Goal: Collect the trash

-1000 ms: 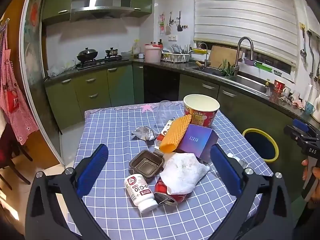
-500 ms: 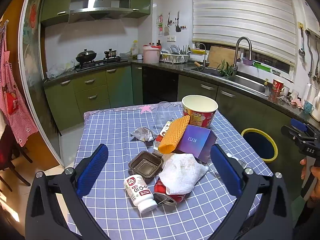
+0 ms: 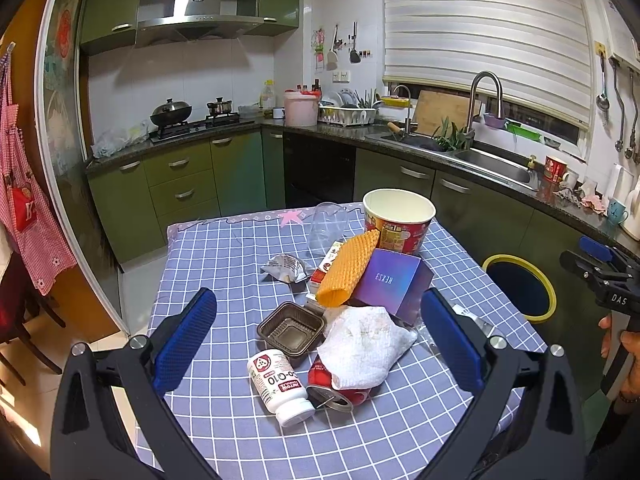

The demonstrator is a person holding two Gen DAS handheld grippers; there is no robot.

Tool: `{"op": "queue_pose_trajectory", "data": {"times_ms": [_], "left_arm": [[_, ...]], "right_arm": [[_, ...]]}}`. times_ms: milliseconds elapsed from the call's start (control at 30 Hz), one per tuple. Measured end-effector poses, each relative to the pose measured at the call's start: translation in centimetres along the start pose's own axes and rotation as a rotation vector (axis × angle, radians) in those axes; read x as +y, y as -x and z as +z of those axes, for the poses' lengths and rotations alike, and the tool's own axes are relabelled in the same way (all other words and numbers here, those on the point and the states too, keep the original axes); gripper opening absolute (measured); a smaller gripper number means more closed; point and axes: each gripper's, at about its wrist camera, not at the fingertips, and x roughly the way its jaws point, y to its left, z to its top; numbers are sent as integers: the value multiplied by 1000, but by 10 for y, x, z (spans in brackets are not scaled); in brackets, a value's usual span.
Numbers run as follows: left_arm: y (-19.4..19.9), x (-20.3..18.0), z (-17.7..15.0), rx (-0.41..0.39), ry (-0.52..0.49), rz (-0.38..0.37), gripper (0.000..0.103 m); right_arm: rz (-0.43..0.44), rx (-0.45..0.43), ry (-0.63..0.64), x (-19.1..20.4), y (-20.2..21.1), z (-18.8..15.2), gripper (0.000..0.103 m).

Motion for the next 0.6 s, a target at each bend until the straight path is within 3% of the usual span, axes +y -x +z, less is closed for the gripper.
{"op": "queue_pose_trajectory", "data": {"times_ms": [600], "left_arm": [[-2,1,-2,4,-8,4,97]], "right_arm": [[3,4,-1,1,-2,-2,99]]}}
